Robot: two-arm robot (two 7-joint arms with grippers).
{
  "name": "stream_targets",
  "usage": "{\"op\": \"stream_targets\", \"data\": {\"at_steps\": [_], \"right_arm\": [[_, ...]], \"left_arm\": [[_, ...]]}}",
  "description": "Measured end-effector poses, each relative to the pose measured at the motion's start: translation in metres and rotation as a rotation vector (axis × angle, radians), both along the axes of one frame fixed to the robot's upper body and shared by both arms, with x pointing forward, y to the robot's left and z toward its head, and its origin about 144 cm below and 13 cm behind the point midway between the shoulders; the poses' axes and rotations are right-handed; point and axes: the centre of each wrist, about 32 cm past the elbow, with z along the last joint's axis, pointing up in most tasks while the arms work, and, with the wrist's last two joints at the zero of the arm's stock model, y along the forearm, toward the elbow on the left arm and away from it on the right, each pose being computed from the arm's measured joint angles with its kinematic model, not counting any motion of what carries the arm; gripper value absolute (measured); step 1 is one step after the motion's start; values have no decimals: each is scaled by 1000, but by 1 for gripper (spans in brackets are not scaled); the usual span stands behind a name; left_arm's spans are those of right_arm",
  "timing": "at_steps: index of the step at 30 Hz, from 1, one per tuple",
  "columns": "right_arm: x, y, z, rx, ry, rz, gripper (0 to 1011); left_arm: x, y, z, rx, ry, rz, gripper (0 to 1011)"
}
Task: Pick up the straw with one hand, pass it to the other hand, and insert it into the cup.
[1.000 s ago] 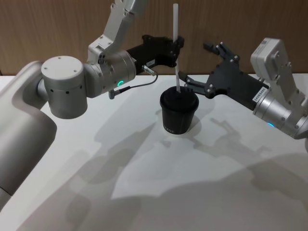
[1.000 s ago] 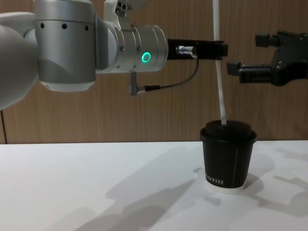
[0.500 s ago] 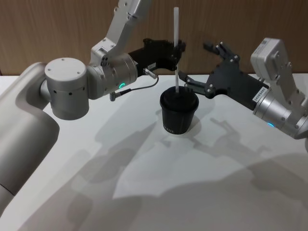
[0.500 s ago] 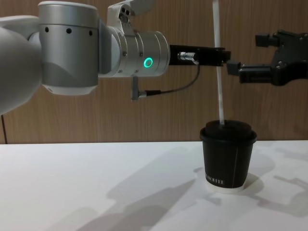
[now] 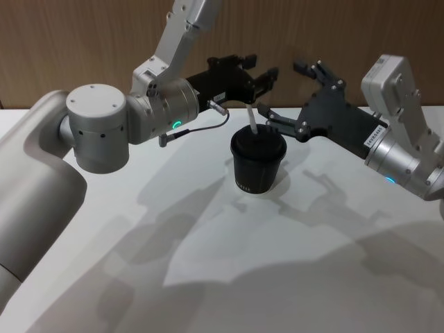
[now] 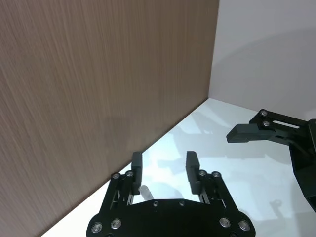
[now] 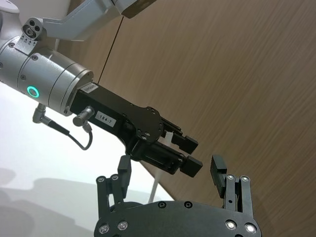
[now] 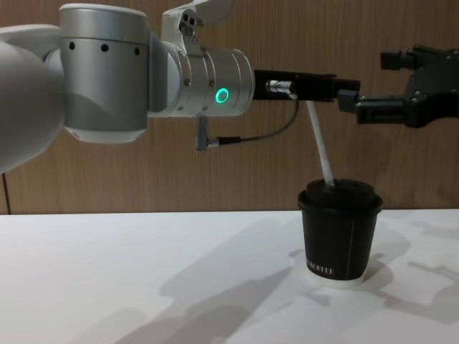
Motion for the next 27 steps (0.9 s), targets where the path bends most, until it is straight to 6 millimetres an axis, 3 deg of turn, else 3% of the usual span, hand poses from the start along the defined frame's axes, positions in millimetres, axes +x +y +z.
{"op": "stream_targets", "data": {"at_steps": [15, 18, 27], "right_arm": [[0, 0, 0, 0, 0, 0, 1001], [0, 0, 0, 0, 0, 0, 1001], [0, 0, 0, 0, 0, 0, 1001]], "left_arm": [[-2, 2, -3, 0, 4, 9, 959], [-3, 5, -5, -3, 4, 26, 1003], [-8, 16, -12, -10, -4, 95, 1003]]}}
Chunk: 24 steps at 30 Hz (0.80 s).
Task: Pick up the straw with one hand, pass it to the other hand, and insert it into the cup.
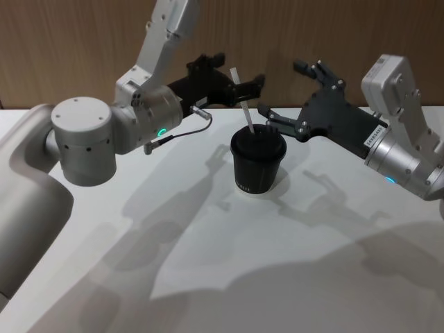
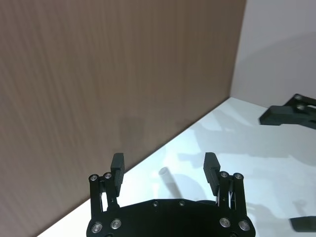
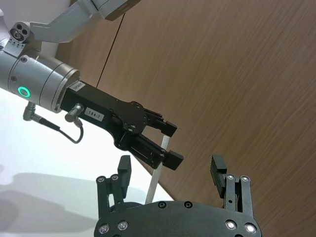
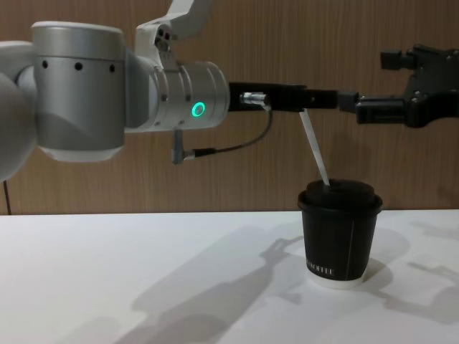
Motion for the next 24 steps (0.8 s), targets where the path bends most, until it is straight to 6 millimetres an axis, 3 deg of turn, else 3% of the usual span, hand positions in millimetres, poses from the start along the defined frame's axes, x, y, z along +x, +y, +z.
{"op": "stream_targets", "data": {"at_steps": [24], "right_arm": [[2, 6, 1, 138, 12, -39, 1001]], "left_arm": [[-7, 15, -17, -72, -74, 29, 1003]]}}
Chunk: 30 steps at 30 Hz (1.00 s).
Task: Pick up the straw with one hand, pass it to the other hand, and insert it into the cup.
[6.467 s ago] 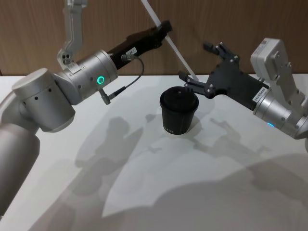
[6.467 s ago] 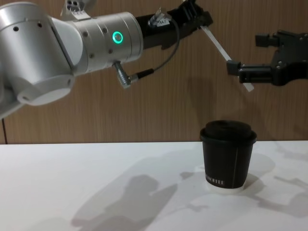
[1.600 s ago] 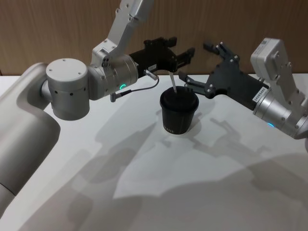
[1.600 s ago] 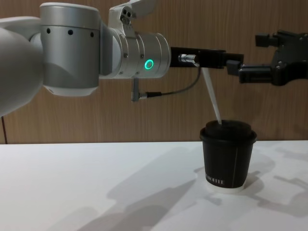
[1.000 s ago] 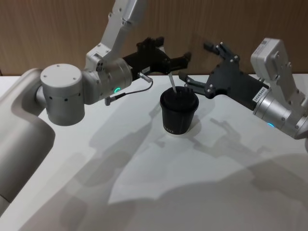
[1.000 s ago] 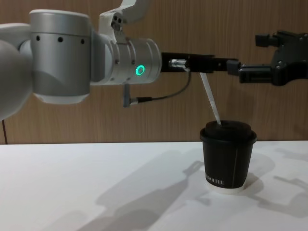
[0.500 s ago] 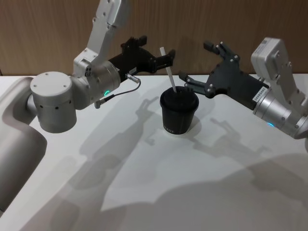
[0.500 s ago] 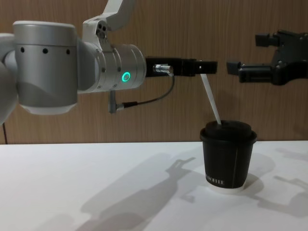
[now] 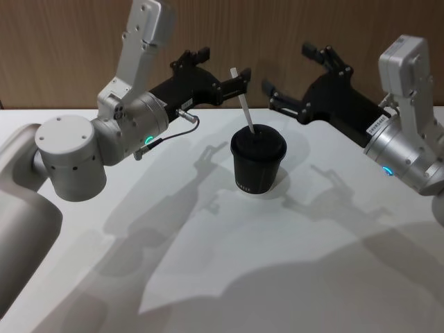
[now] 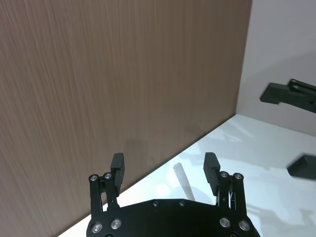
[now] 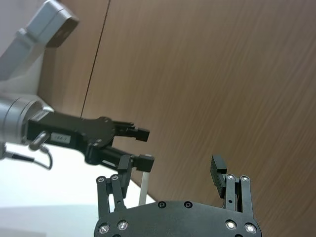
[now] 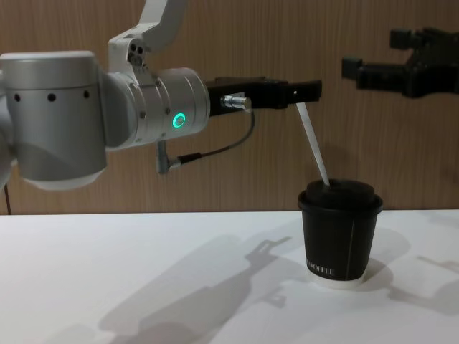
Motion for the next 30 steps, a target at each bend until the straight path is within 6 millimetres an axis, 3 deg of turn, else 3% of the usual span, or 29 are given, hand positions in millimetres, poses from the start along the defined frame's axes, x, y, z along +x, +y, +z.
{"op": "stream_targets", "data": {"at_steps": [30], "right_arm": [[6, 37, 10, 466, 112, -141, 1001]], "left_arm": [[-10, 11, -14, -52, -69, -110, 1003]]}}
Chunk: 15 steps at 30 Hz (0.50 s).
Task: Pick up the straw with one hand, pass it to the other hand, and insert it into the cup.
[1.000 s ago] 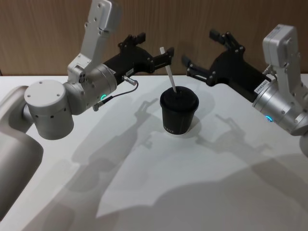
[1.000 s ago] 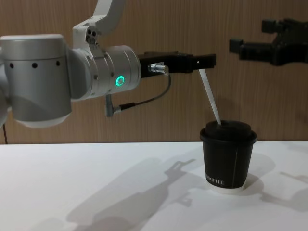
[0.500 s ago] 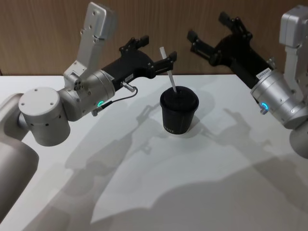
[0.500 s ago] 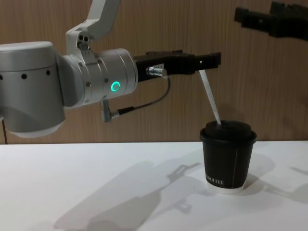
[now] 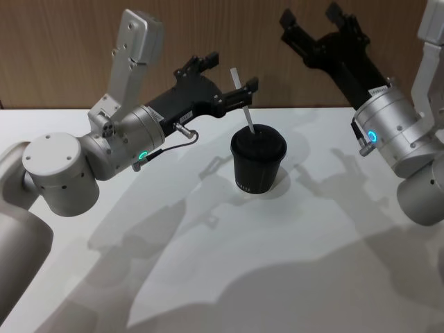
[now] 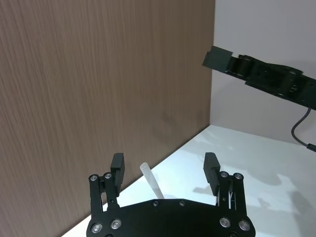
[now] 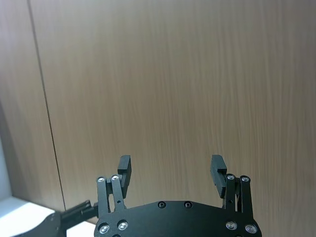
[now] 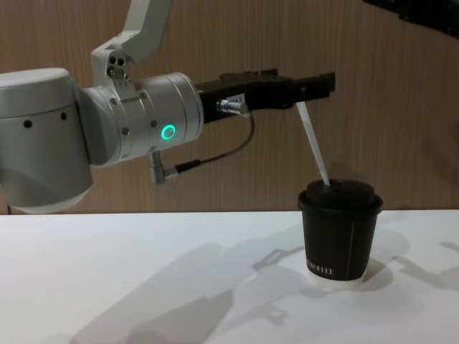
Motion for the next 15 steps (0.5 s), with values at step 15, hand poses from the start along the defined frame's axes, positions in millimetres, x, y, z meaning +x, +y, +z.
{"op": "stream_targets", "data": {"at_steps": [15], "right_arm": [[-8, 19, -2, 131, 133, -1, 1001]], "left_arm": [[1, -2, 0, -26, -27, 16, 1003]]}}
